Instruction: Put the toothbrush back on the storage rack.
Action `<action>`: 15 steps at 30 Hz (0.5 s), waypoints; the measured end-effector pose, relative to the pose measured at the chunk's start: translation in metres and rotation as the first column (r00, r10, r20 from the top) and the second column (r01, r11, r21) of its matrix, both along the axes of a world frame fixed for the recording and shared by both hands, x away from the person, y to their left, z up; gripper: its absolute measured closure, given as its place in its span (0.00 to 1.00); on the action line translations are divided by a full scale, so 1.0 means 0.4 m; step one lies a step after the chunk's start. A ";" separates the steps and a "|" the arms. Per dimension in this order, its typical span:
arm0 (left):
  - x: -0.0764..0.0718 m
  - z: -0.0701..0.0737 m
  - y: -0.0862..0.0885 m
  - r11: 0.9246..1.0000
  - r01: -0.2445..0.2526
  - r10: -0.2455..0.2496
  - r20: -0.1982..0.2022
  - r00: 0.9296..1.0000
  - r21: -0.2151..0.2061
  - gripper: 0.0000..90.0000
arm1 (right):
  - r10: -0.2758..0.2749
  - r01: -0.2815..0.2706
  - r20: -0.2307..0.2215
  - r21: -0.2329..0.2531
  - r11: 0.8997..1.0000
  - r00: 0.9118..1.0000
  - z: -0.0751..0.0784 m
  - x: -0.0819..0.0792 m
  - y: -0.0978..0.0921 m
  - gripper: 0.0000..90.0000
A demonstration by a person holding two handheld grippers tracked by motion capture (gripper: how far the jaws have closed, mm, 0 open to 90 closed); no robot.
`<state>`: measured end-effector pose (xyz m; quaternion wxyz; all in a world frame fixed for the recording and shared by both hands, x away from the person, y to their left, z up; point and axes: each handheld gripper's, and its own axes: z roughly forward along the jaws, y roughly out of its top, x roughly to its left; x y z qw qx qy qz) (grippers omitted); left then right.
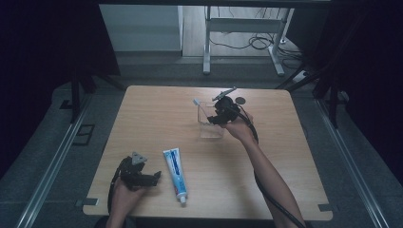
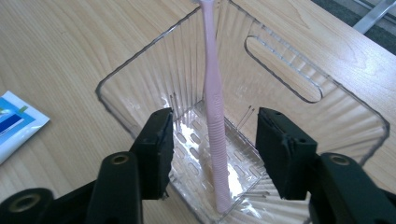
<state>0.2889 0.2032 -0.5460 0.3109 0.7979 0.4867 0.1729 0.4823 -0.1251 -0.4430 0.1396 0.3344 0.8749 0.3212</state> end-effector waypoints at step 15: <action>0.000 0.000 0.000 1.000 0.001 -0.001 0.000 1.000 -0.001 0.01 | 0.006 -0.006 0.016 0.050 0.999 1.000 0.034 -0.038 -0.031 0.38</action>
